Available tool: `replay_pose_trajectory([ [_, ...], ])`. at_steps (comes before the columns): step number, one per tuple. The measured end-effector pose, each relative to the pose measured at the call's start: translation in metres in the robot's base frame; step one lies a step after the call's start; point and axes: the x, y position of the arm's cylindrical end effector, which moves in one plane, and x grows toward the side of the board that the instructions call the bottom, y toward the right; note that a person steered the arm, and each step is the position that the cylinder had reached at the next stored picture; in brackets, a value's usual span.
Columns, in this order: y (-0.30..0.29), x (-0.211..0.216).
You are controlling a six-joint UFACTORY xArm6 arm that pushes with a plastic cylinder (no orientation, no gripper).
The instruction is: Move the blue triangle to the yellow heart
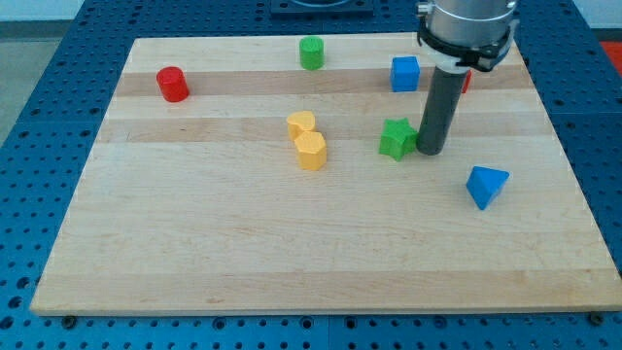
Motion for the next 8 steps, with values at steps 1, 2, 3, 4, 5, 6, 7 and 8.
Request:
replay_pose_trajectory([
  [1,-0.019,-0.002],
  [2,-0.046,-0.009],
  [3,-0.071,-0.009],
  [4,-0.076,-0.009],
  [5,-0.033,-0.007],
  [6,0.017,0.038],
  [7,0.024,0.114],
  [8,0.026,0.157],
])
